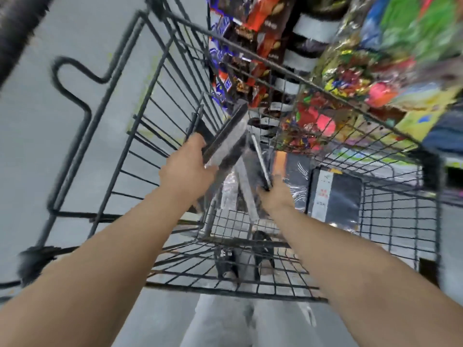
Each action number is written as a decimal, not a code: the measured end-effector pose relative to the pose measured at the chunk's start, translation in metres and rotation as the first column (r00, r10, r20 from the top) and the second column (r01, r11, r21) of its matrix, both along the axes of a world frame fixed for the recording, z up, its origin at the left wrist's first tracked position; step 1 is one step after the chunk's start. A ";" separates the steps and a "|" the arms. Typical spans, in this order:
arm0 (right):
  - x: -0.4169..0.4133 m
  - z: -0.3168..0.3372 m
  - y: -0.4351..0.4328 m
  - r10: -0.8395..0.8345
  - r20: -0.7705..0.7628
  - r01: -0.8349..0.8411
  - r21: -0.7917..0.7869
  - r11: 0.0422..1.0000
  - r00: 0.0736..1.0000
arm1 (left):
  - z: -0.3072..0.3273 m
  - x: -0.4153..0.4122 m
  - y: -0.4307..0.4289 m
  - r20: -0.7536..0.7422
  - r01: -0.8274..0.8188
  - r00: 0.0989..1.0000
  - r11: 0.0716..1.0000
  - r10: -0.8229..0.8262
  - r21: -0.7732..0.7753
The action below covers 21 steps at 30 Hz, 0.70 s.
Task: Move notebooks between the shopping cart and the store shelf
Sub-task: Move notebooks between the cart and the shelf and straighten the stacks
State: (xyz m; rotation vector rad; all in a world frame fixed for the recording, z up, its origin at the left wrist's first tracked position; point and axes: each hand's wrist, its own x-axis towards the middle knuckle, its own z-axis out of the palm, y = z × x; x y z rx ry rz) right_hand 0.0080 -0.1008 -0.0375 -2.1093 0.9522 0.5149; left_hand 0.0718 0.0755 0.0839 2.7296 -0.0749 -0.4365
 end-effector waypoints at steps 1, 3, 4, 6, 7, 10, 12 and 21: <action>-0.009 0.016 -0.012 0.034 0.012 -0.033 -0.014 0.999 0.999 | 0.009 -0.005 0.000 -0.012 -0.028 1.000 0.999 0.028 -0.034; -0.030 0.049 -0.034 0.056 0.021 -0.056 -0.013 0.998 0.998 | 0.025 -0.018 -0.002 -0.052 -0.087 0.995 0.986 0.081 -0.139; -0.042 0.063 -0.045 0.045 0.032 -0.045 -0.023 0.999 0.998 | 0.031 -0.023 -0.005 -0.069 -0.121 0.992 0.971 0.108 -0.209; -0.065 0.090 -0.065 0.024 0.073 -0.021 -0.047 0.999 0.997 | 0.046 -0.032 -0.013 -0.094 -0.180 0.983 0.928 0.158 -0.325; -0.076 0.103 -0.075 0.013 0.102 -0.007 -0.063 0.998 0.995 | 0.052 -0.034 -0.020 -0.099 -0.187 0.982 0.915 0.162 -0.357; -0.107 0.139 -0.103 -0.045 0.180 0.061 -0.083 0.995 0.983 | 0.071 -0.039 -0.047 -0.086 -0.152 0.988 0.877 0.126 -0.455; -0.126 0.162 -0.122 -0.101 0.239 0.128 -0.097 0.987 0.966 | 0.085 -0.042 -0.071 -0.081 -0.114 0.993 0.838 0.083 -0.533; -0.225 0.220 -0.232 -0.409 0.512 0.480 -0.007 0.877 0.755 | 0.119 -0.097 -0.200 -0.125 -0.055 0.991 0.751 -0.037 -0.658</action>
